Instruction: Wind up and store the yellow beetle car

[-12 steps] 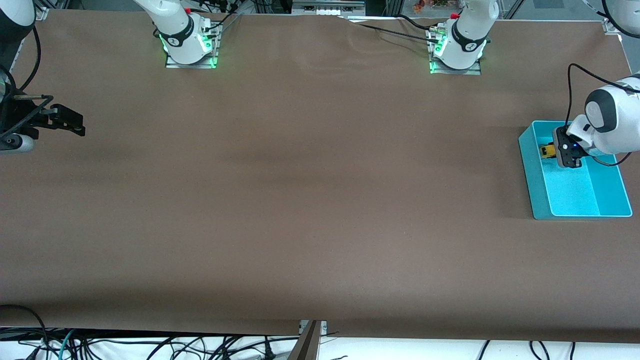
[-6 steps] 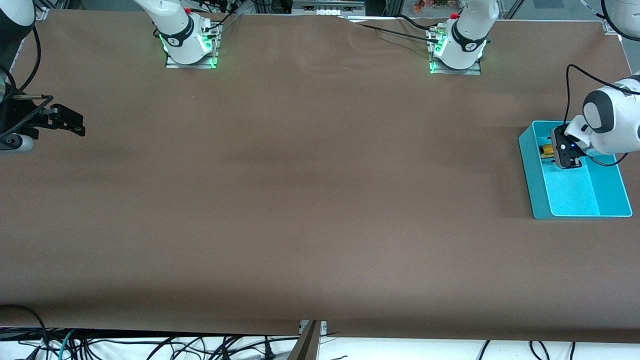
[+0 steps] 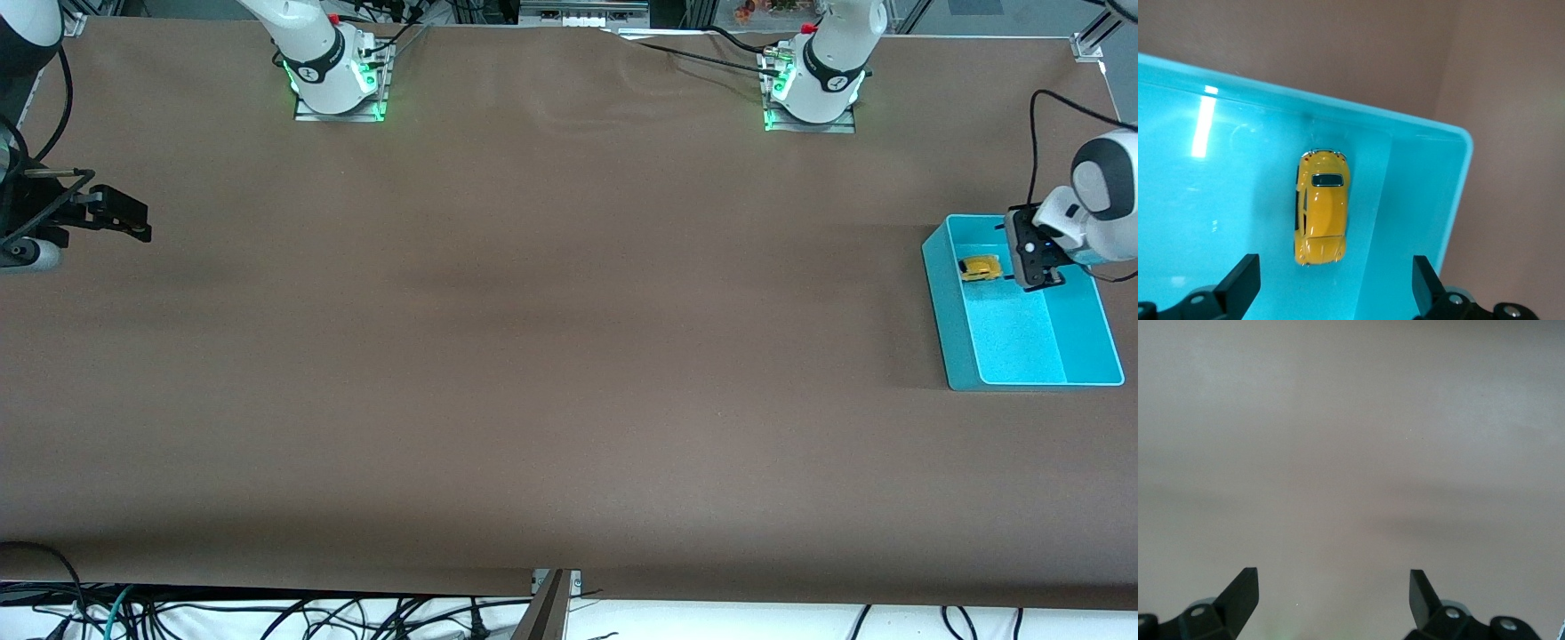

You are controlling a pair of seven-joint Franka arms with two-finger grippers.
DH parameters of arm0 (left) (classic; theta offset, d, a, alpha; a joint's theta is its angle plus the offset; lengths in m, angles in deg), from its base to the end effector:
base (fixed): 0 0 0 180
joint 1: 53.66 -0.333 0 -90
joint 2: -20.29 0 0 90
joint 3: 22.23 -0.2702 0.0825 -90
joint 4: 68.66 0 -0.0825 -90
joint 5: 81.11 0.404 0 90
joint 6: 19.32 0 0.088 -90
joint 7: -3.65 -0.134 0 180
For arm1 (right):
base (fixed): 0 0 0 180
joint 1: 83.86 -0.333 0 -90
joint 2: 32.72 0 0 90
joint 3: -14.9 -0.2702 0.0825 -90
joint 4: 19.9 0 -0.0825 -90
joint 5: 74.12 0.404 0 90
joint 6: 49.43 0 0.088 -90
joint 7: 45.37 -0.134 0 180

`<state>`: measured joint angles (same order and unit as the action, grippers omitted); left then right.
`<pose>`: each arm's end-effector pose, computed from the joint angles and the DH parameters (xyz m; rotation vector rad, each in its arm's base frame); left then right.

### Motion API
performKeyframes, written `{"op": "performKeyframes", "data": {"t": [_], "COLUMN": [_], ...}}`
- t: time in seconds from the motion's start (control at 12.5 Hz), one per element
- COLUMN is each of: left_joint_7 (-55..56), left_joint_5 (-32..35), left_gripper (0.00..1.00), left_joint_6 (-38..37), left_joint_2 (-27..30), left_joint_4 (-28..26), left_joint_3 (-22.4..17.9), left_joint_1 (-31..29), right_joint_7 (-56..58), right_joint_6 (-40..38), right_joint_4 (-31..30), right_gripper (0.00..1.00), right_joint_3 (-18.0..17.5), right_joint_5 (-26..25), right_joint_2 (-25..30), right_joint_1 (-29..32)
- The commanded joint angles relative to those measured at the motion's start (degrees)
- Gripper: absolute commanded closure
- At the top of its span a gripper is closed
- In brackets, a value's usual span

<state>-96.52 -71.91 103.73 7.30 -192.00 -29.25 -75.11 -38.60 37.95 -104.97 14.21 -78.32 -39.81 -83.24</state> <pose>0.4648 0.2662 0.1936 2.3210 -1.8667 -0.3546 0.5986 -0.0097 0.5177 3.0664 0.1828 -0.1344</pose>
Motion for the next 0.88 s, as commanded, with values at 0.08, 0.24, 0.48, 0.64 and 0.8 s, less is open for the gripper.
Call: {"op": "performKeyframes", "data": {"t": [0.08,0.24,0.48,0.64,0.8], "left_joint_7": [7.24,16.19,30.52,41.75,54.67], "left_joint_5": [-3.48,-3.67,-4.55,-4.64,-4.64], "left_gripper": [0.0,0.01,0.01,0.02,0.02], "left_joint_6": [-7.97,-12.46,-16.59,-21.94,-26.08], "left_joint_2": [5.95,7.71,10.43,10.7,10.79], "left_joint_4": [3.35,6.17,9.15,13.01,16.97], "left_joint_3": [0.16,-0.02,0.24,1.64,3.66], "left_joint_1": [4.82,7.55,12.2,15.89,19.58], "right_joint_7": [-0.09,-0.09,-0.09,-0.09,-0.09], "right_joint_6": [0.16,0.16,0.16,0.16,0.16], "right_joint_4": [-0.35,-0.26,-0.26,-0.26,-0.26], "right_gripper": [0.0,0.0,0.0,0.0,0.0], "right_joint_3": [-0.09,-0.09,-0.09,-0.18,-0.09], "right_joint_5": [-0.2,-0.29,-0.38,-0.38,-0.46], "right_joint_2": [0.49,0.49,0.49,0.49,0.49], "right_joint_1": [0.09,0.09,0.09,0.0,0.09]}}
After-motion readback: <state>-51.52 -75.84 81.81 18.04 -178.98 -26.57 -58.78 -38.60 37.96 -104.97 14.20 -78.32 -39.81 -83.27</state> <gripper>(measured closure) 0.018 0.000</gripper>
